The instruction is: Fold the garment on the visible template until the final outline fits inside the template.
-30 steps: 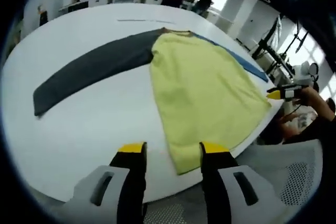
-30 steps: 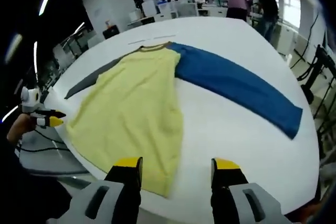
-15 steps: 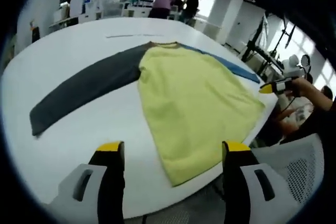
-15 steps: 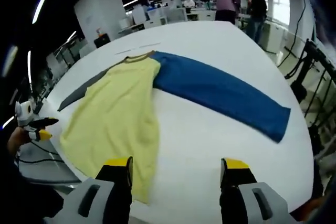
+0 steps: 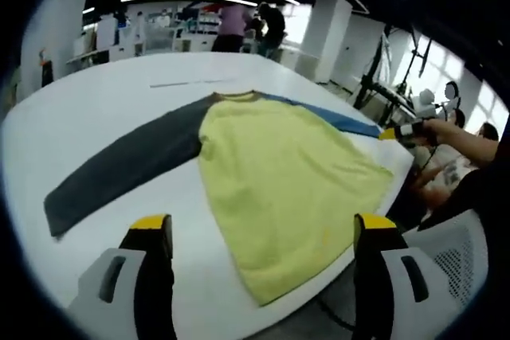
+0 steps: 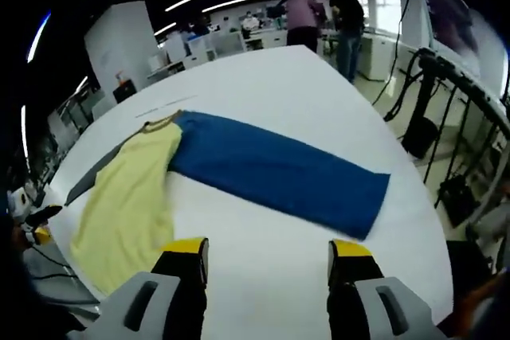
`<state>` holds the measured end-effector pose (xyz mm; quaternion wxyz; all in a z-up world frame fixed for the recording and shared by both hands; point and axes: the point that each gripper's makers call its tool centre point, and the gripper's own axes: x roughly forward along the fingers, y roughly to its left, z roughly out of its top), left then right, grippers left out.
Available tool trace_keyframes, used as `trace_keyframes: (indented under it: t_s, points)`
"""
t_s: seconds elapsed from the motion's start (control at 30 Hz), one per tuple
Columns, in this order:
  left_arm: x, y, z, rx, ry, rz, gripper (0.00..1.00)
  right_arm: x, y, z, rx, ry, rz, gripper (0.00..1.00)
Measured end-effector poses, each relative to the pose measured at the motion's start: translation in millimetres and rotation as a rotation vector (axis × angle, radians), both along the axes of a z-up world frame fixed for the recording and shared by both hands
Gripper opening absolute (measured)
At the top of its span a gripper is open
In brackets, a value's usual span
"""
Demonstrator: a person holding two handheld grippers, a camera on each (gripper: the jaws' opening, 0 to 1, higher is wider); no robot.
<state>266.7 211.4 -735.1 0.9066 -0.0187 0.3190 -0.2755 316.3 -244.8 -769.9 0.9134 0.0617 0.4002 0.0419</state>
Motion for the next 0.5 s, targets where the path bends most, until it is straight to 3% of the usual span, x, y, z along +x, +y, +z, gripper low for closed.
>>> trace_keyframes:
  t_s: [0.23, 0.5]
  points:
    - [4.5, 0.3, 5.0, -0.004, -0.036, -0.01, 0.97, 6.3, -21.6, -1.0, -0.04, 0.011, -0.045, 0.52]
    - [12.3, -2.8, 16.1, -0.02, -0.104, -0.027, 0.99, 8.6, -40.6, -8.5, -0.073, 0.039, -0.09, 0.4]
